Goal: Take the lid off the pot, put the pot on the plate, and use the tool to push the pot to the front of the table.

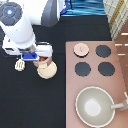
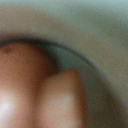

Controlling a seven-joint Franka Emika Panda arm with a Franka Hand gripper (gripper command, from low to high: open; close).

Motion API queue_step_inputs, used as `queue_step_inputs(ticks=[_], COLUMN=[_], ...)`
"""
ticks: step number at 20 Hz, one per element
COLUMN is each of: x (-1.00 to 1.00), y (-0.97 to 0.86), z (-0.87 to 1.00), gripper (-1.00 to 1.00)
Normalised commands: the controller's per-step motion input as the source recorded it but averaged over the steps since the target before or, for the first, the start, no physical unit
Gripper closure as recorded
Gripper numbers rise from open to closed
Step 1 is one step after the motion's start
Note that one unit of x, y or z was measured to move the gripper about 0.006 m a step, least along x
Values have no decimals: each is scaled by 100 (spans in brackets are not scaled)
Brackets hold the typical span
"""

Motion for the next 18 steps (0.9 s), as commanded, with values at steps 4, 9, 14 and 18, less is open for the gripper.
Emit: queue_step_inputs(ticks=[4, 9, 14, 18], x=[-3, -32, -42, -48], y=[0, -10, -4, -3], z=[-53, -69, -66, -59], gripper=[100, 100, 100, 100])
